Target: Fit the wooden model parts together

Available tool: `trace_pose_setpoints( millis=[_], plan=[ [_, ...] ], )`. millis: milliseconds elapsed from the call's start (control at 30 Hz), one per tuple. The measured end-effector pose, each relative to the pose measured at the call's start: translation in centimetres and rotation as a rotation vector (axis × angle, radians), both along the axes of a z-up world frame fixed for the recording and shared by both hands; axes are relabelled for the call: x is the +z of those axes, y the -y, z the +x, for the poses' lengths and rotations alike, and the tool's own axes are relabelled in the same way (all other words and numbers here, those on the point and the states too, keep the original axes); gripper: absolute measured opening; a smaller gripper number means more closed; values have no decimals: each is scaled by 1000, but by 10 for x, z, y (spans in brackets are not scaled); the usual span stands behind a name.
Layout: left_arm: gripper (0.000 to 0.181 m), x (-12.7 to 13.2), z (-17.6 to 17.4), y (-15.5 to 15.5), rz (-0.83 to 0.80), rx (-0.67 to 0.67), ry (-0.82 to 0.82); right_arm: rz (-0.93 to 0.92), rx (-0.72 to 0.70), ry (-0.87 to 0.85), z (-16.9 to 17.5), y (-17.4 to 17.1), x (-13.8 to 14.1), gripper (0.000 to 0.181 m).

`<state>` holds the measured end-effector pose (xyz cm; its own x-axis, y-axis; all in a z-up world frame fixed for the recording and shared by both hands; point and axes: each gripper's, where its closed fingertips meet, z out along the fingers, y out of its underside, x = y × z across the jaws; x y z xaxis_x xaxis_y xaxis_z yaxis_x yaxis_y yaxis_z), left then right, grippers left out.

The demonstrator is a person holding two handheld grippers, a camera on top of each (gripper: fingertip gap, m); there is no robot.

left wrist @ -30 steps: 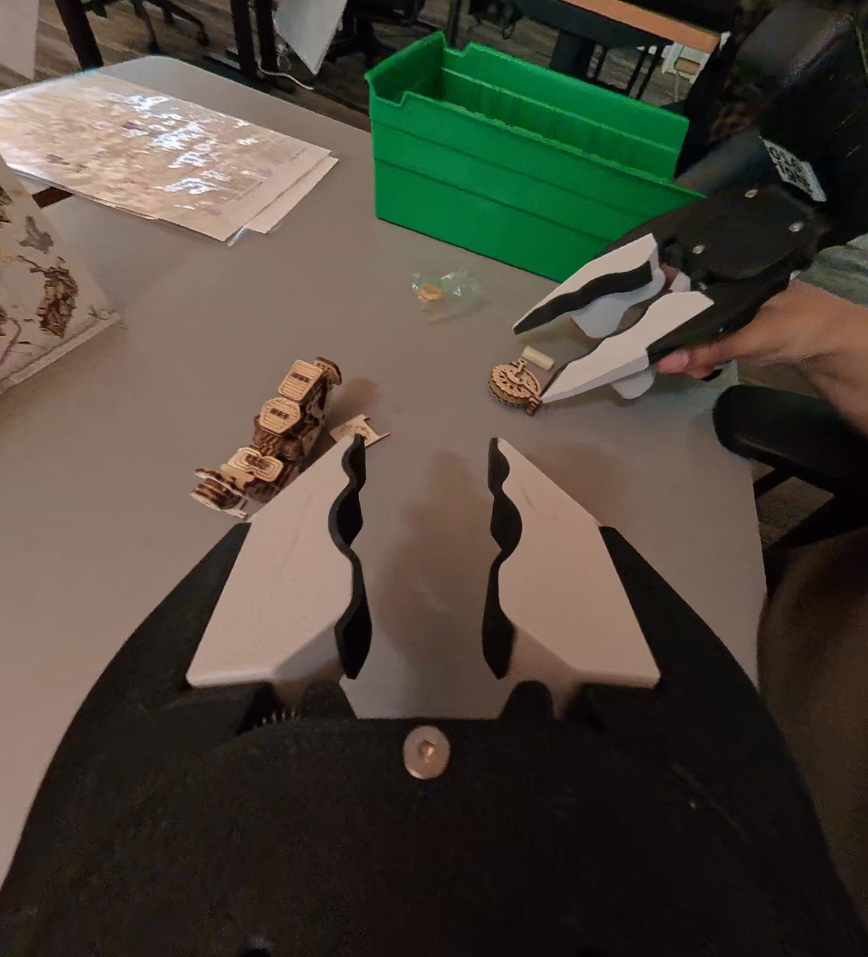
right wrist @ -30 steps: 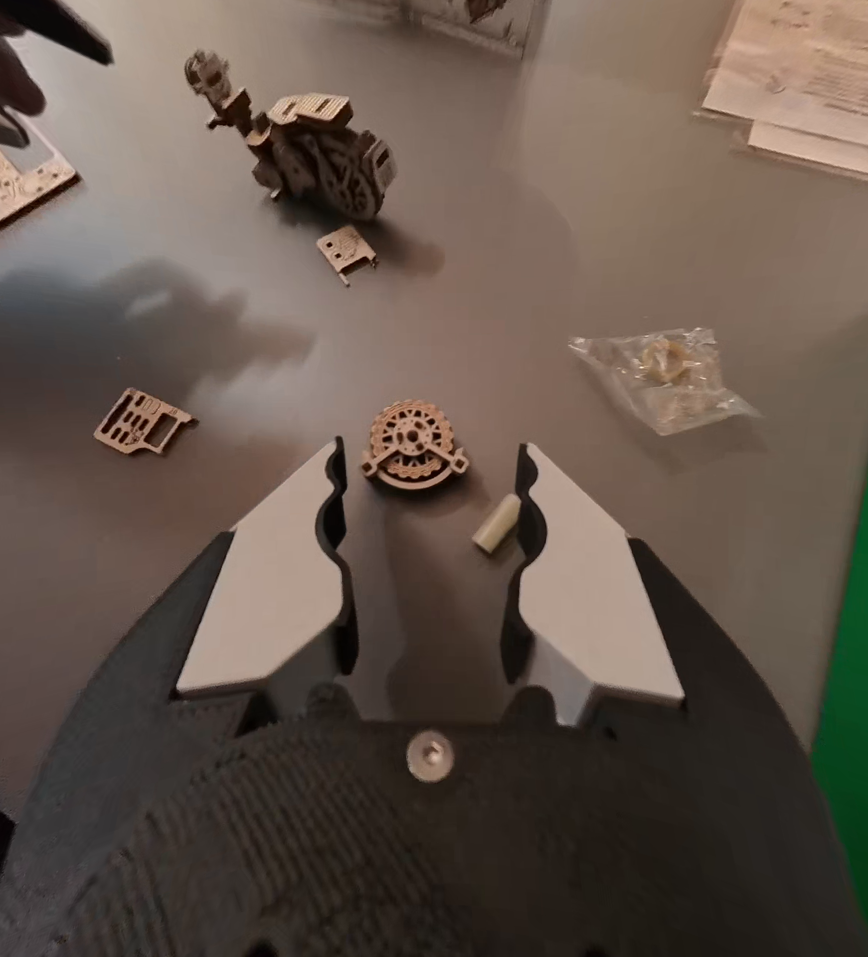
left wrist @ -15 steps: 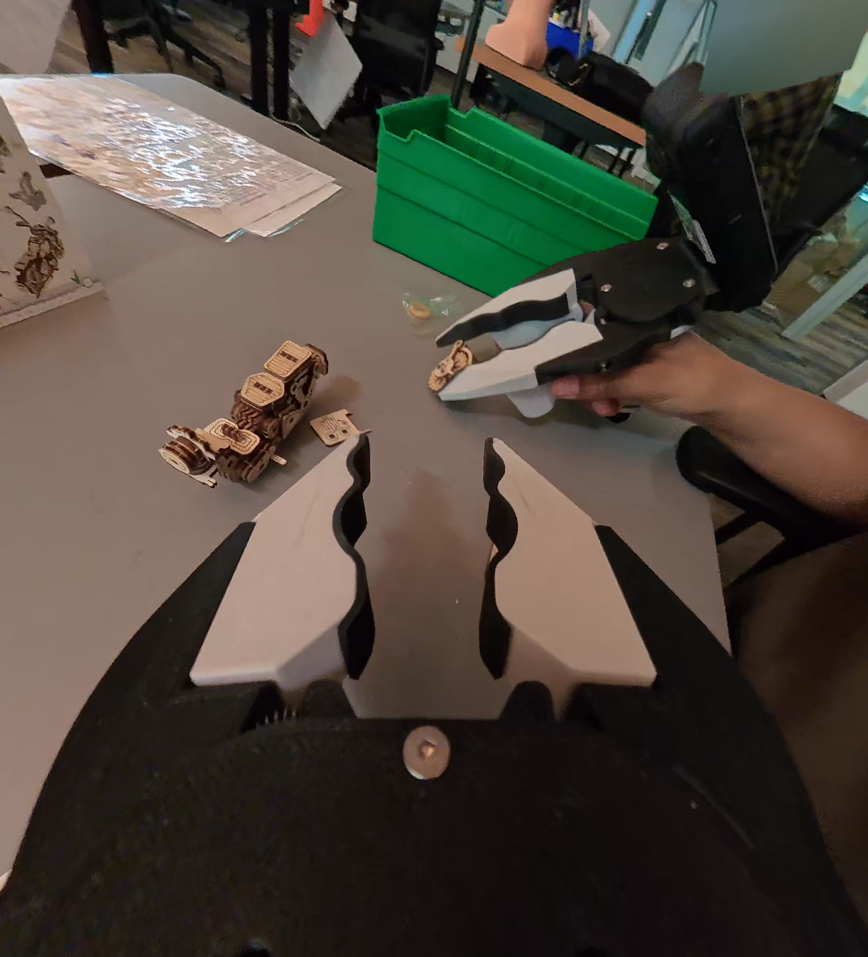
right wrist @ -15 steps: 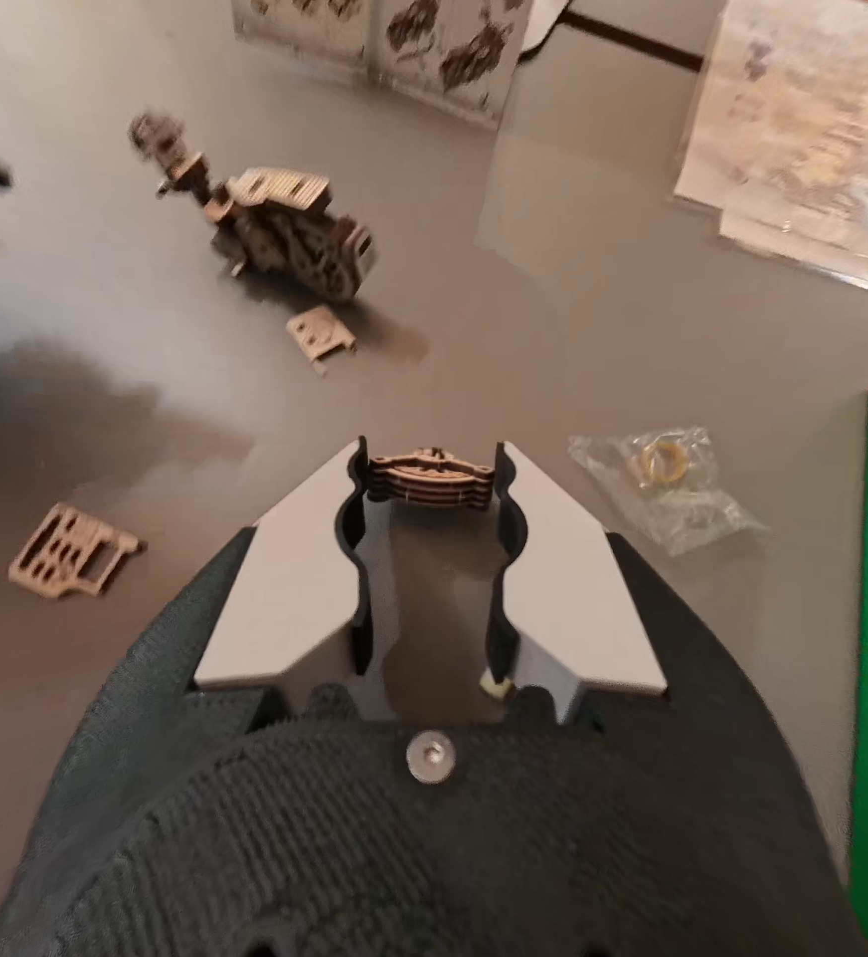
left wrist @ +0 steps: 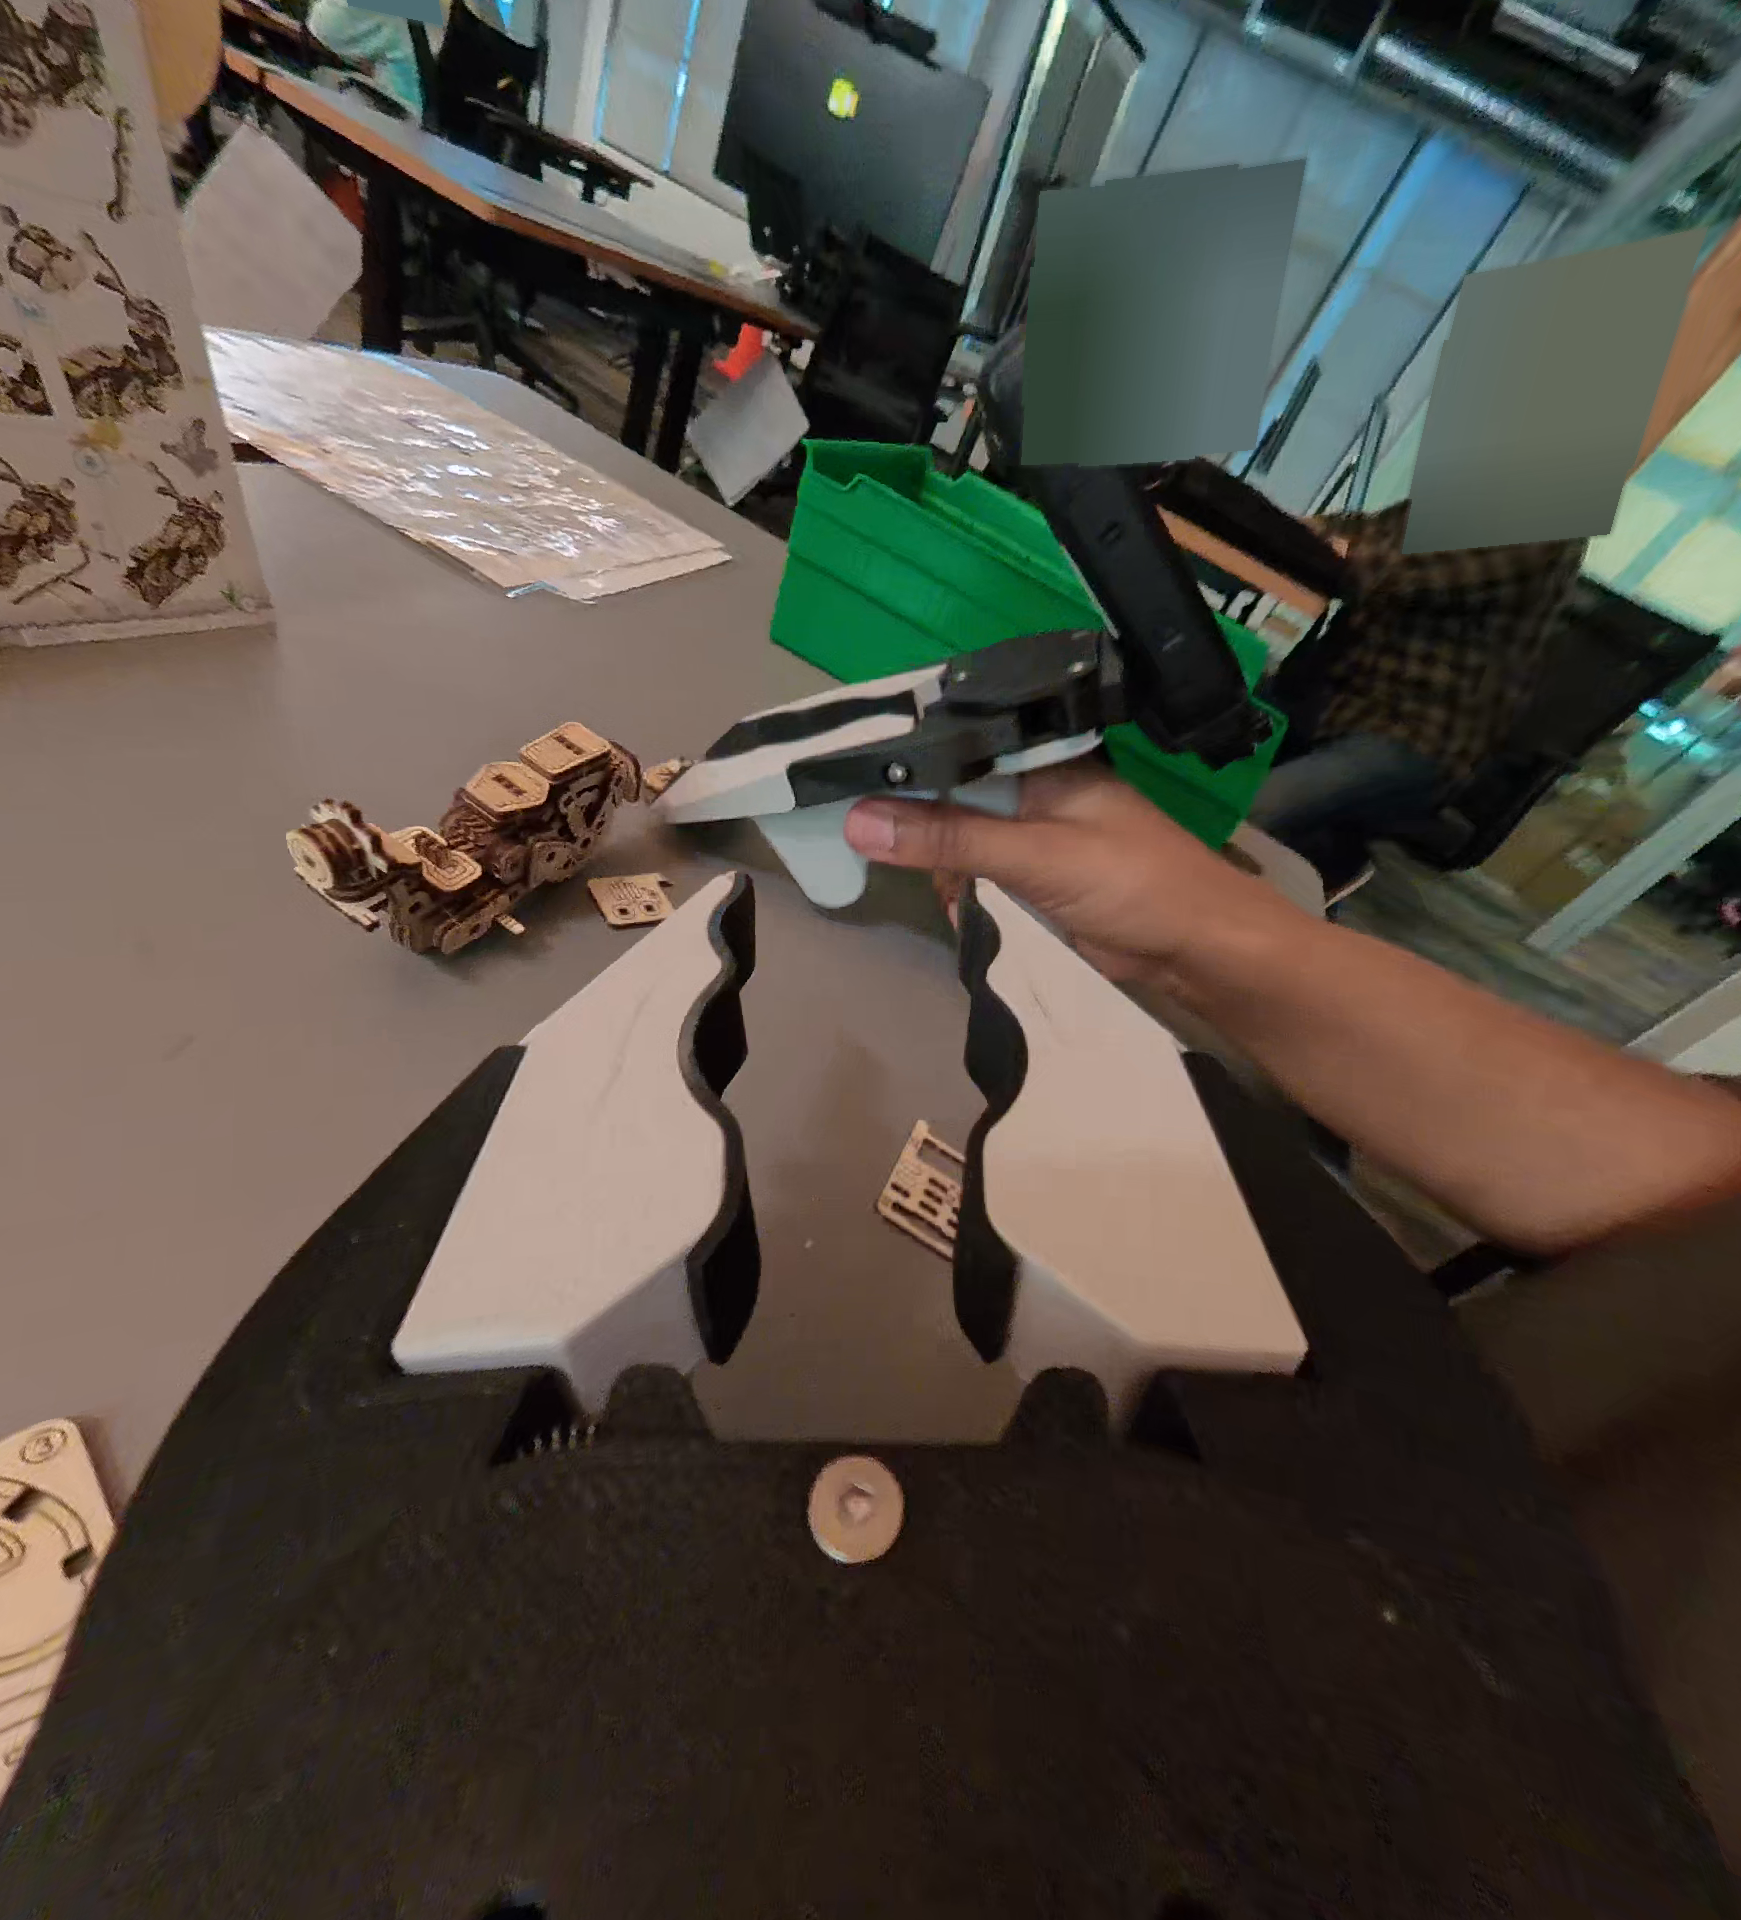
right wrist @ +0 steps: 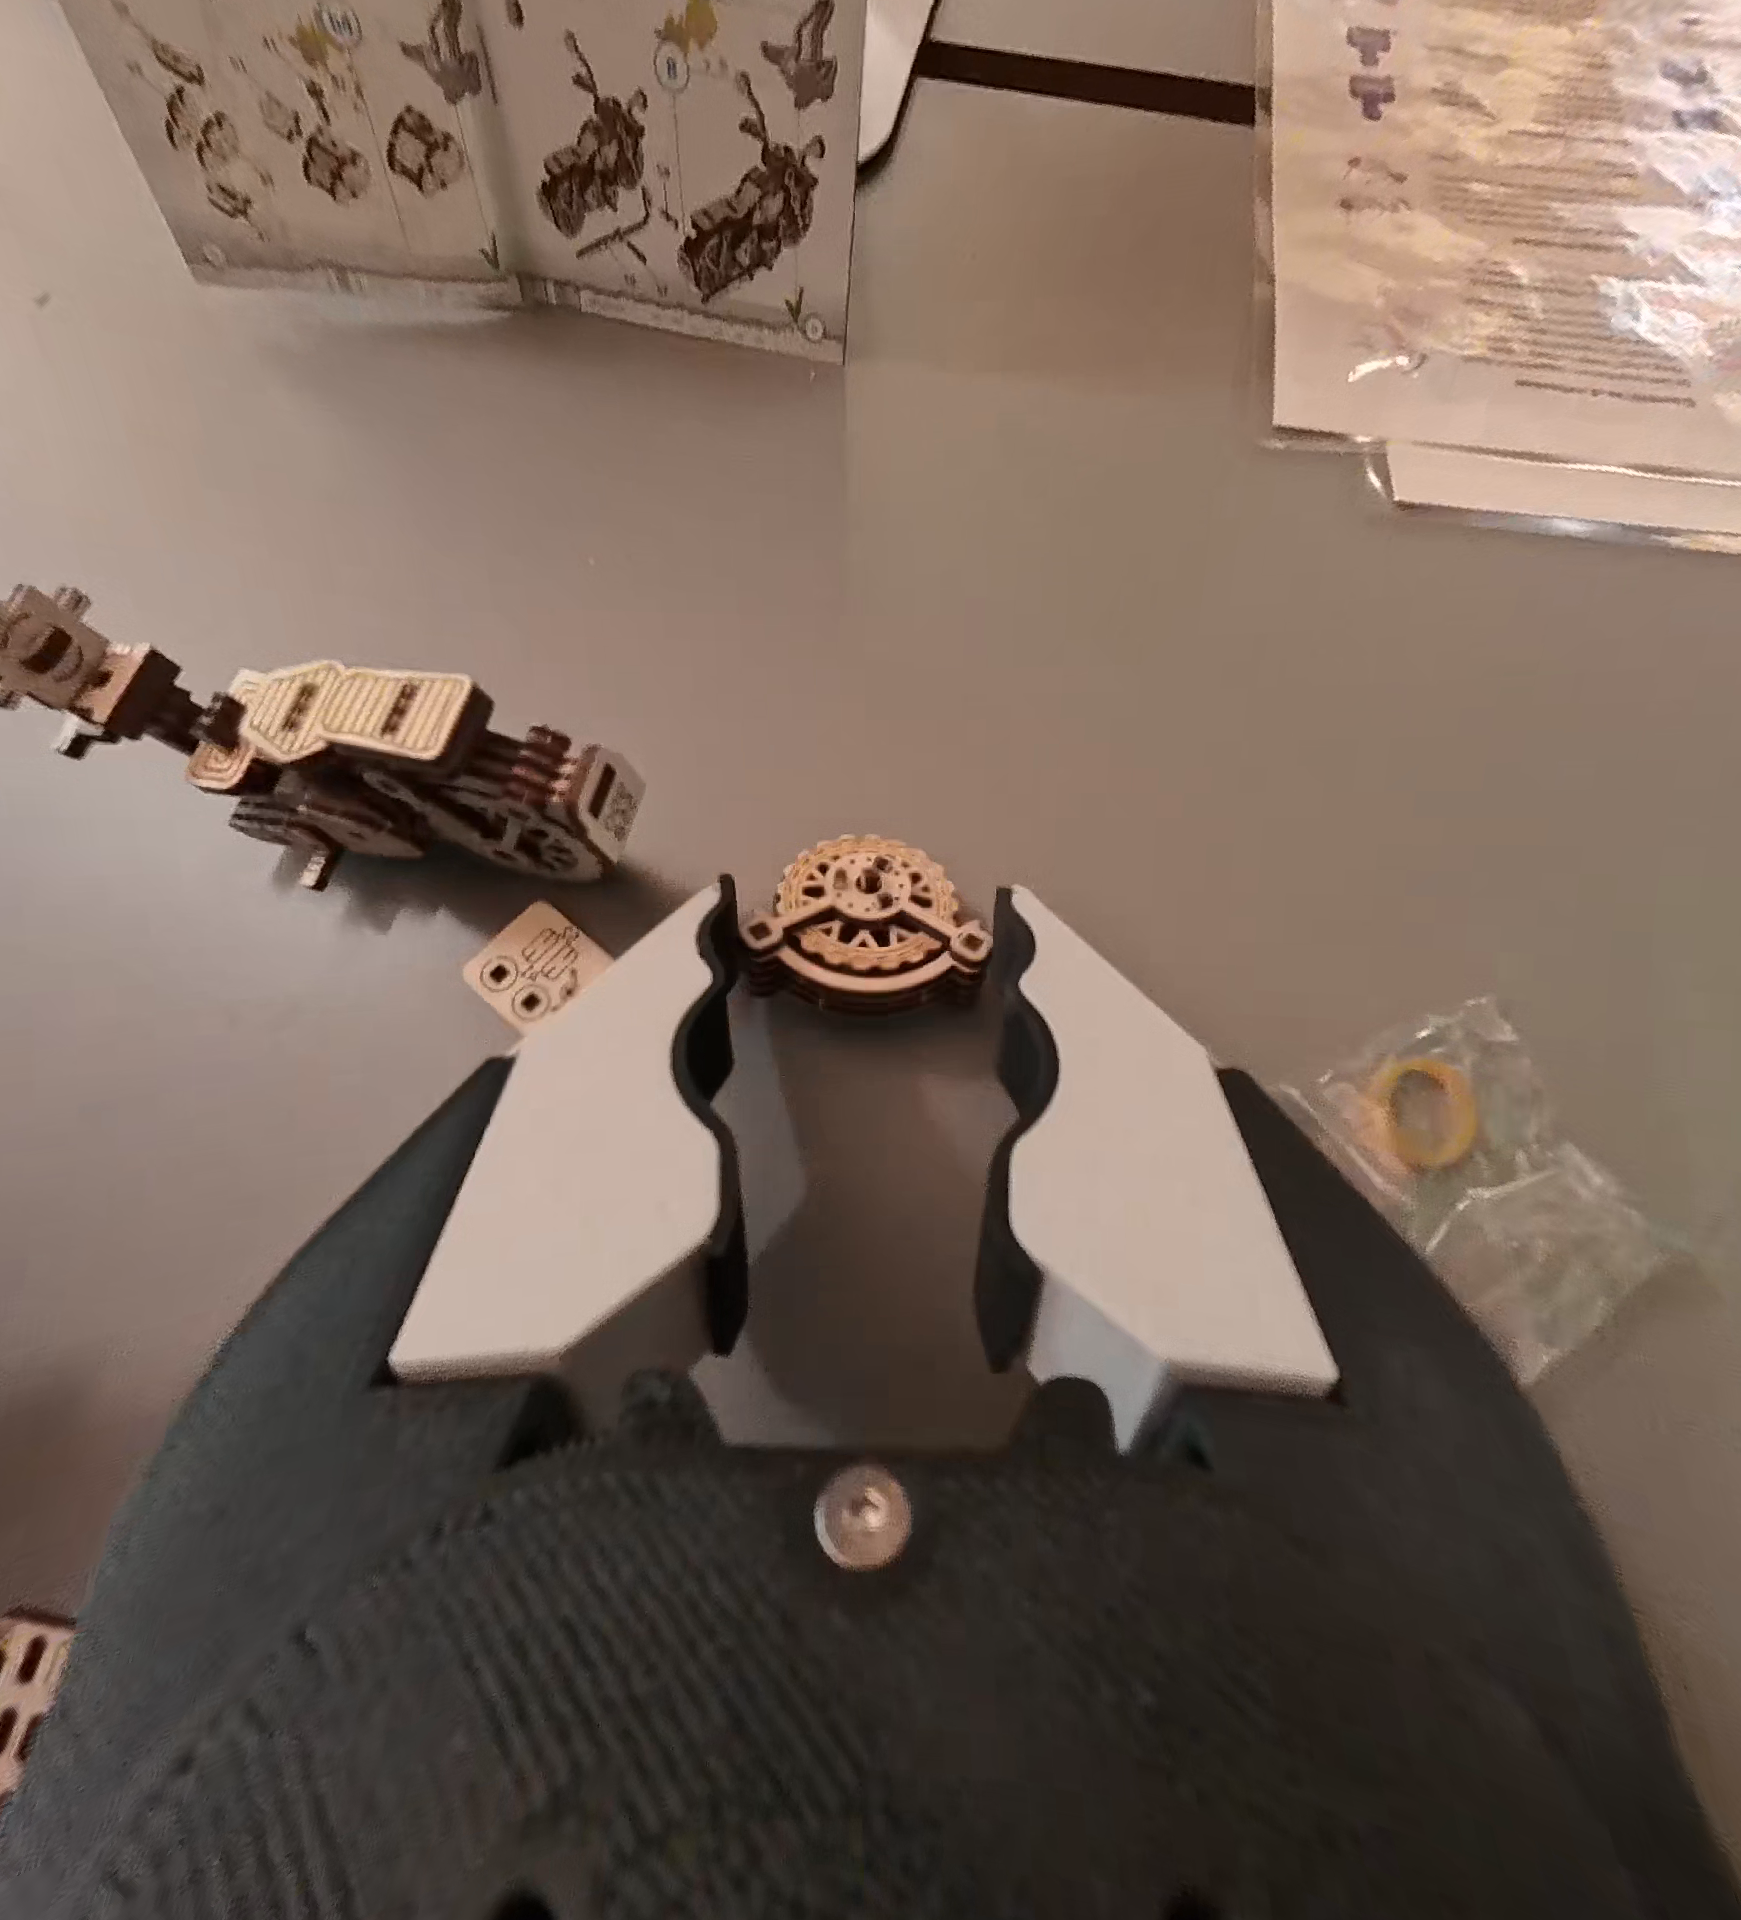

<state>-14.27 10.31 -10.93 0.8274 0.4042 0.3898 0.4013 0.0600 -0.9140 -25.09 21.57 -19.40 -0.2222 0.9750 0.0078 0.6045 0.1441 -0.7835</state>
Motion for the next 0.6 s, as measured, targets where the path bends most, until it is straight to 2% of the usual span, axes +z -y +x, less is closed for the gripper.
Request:
trace_pose_setpoints(
  millis=[167, 267, 333, 400, 600],
  plan=[
    [36, -2, -1, 5, -5, 19, -7, -41, 9, -3, 4, 8, 4, 56],
    [35, -4, -1, 7, -26, 32, -26, -61, 2, -100, 3, 7, 24, 61],
    [35, -4, -3, 10, -23, 45, -29, -91, 44, -190, 7, 10, 43, 59],
    [35, -3, -5, 12, -11, 56, -18, -109, 102, -221, 13, 16, 51, 59],
    [35, 0, -11, 19, 63, 80, 45, -109, 299, -152, 33, 53, 39, 46]
  ],
)
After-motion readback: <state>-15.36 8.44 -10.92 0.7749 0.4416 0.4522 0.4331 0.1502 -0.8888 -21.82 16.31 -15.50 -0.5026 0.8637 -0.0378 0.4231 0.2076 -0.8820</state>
